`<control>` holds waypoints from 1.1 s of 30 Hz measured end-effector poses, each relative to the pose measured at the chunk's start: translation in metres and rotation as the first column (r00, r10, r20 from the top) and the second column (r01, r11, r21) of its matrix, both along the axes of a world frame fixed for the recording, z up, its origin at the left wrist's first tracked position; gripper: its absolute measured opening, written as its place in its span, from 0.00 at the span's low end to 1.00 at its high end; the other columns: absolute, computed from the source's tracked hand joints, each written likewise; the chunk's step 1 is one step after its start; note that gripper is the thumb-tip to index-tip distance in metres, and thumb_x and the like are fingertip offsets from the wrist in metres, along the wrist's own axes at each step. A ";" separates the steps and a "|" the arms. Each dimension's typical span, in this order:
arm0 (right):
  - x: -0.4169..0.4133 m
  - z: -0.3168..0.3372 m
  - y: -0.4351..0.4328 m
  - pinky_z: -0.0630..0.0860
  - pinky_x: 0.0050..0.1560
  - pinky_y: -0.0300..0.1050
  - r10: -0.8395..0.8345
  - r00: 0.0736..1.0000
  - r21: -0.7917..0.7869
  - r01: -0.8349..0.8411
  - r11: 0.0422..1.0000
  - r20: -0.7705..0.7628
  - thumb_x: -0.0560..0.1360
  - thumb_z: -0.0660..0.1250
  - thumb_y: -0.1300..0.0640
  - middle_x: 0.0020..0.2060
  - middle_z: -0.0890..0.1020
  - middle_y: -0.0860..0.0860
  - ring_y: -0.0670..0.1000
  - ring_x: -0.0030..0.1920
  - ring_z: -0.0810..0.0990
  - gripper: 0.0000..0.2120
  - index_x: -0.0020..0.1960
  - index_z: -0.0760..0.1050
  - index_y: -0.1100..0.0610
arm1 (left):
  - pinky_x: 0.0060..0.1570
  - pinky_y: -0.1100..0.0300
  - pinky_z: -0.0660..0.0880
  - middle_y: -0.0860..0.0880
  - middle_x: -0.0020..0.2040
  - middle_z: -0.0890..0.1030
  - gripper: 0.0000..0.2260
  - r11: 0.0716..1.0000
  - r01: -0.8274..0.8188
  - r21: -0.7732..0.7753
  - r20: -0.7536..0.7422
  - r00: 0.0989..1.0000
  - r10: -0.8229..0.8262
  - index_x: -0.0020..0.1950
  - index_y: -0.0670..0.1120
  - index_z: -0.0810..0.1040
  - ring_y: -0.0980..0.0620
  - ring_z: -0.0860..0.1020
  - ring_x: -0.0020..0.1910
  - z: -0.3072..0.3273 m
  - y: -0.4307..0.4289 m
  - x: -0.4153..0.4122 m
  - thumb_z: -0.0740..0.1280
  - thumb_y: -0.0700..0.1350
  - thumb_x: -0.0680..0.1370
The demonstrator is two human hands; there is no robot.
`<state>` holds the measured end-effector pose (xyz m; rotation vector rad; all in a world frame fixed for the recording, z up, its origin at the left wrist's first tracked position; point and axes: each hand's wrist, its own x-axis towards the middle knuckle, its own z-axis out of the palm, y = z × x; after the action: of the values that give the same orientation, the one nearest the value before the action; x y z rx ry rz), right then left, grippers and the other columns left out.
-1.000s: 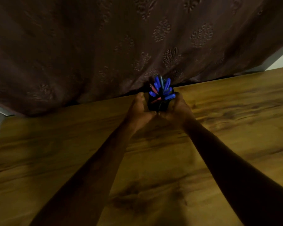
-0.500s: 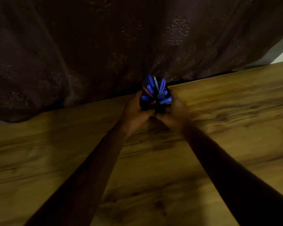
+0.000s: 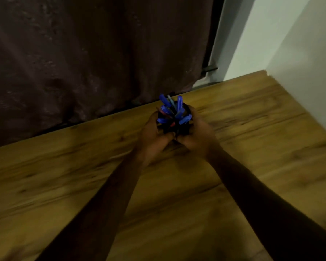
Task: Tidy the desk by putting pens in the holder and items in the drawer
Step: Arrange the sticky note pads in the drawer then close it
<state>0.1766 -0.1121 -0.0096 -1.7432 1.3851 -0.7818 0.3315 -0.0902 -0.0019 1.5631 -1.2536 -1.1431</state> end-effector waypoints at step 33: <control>-0.198 -0.018 -0.143 0.78 0.60 0.51 -0.252 0.968 0.095 0.249 0.964 0.012 0.71 0.76 0.58 0.64 0.79 0.47 0.52 0.61 0.79 0.40 0.78 0.61 0.50 | 0.52 0.62 0.78 0.56 0.60 0.78 0.28 0.976 0.217 0.009 0.018 0.976 -0.217 0.71 0.51 0.70 0.55 0.77 0.59 -0.001 -0.161 -0.203 0.72 0.37 0.74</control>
<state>-0.0209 -0.2548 -0.0279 -1.5002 1.6204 -0.8559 0.1287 -0.2512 -0.0024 1.4712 -1.4628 -1.2719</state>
